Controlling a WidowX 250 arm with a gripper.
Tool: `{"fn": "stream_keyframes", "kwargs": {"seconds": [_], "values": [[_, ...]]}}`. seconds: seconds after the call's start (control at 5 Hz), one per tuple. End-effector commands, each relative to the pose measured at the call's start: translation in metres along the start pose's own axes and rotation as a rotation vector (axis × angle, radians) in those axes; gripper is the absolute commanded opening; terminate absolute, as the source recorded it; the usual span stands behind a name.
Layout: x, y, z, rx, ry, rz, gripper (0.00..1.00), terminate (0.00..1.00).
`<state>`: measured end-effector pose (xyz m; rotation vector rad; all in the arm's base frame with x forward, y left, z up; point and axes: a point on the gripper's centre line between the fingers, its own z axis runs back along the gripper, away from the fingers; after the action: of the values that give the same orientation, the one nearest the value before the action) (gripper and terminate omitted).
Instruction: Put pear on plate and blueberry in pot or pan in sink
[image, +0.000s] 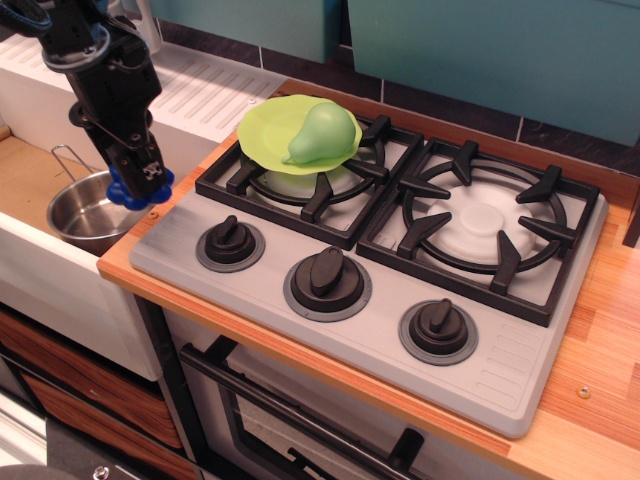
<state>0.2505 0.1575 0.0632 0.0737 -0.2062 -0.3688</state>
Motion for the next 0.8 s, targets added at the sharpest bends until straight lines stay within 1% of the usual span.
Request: {"fn": "stream_keyframes", "kwargs": {"seconds": [0.0, 0.4, 0.6], "values": [[0.001, 0.045, 0.01, 0.107, -0.068, -0.086, 0.0, 0.0], [0.002, 0.065, -0.002, 0.121, -0.104, -0.131, 0.0, 0.0], [0.002, 0.068, -0.004, 0.119, -0.106, -0.136, 0.0, 0.0]]}}
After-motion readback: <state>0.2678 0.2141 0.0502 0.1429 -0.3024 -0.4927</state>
